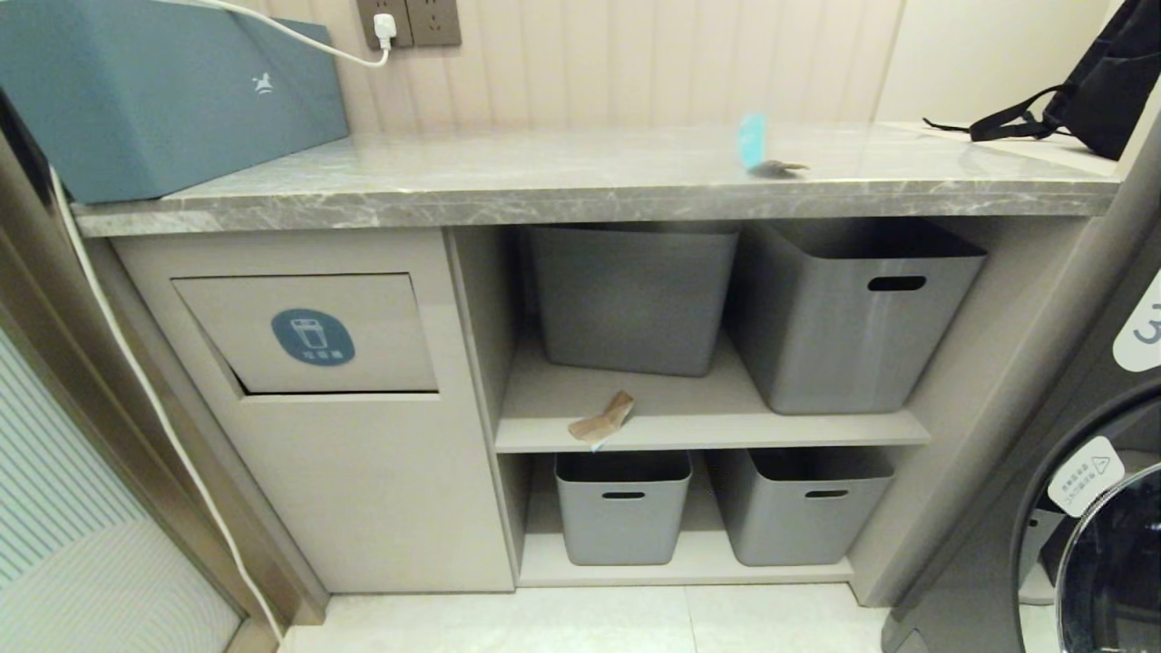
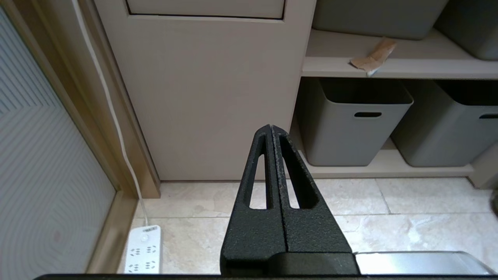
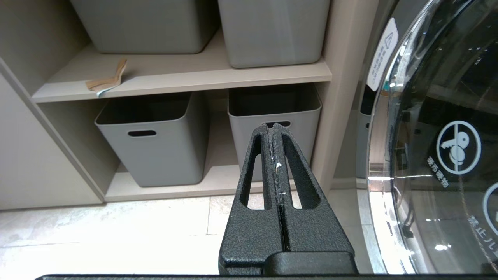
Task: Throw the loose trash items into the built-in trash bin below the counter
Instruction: Pick up the garbage
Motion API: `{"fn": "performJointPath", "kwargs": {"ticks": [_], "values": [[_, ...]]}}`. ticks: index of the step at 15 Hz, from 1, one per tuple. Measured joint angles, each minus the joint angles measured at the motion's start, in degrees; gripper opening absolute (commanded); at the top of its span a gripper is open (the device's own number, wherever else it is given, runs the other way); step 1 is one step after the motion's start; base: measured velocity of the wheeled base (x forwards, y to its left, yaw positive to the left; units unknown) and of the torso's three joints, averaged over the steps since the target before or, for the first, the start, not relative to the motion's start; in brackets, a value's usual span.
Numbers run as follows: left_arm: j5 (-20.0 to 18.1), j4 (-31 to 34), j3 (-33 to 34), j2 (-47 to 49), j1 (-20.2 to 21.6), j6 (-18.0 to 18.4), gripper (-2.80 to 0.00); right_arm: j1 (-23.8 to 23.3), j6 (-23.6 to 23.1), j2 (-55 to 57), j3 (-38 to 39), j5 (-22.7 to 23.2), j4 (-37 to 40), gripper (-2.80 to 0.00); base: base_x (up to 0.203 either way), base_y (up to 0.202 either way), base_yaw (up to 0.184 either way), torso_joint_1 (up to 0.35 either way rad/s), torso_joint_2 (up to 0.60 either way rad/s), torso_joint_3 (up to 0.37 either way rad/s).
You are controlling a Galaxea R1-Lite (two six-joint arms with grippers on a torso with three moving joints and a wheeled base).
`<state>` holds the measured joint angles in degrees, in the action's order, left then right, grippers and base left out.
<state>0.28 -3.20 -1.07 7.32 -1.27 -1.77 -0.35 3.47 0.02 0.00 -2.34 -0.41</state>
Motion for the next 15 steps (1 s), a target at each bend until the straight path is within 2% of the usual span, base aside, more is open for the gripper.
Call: {"fn": "performJointPath", "kwargs": {"ticks": [3,10,15], "values": [[-0.5,2.4,0.9,-5.4,1.2,-0.4,-2.8,0.0,0.0,0.0,0.0,0.0,0.0,-2.8,0.0,0.0,0.0,0.0,0.0,0.0],[-0.3,2.5,1.1,-7.4,1.3,-1.1,-2.8,0.0,0.0,0.0,0.0,0.0,0.0,-2.8,0.0,0.0,0.0,0.0,0.0,0.0],[0.1,2.5,1.1,-7.4,1.4,-1.8,-2.8,0.1,0.0,0.0,0.0,0.0,0.0,-2.8,0.001,-0.151,-0.002,0.0,0.0,0.005]]}}
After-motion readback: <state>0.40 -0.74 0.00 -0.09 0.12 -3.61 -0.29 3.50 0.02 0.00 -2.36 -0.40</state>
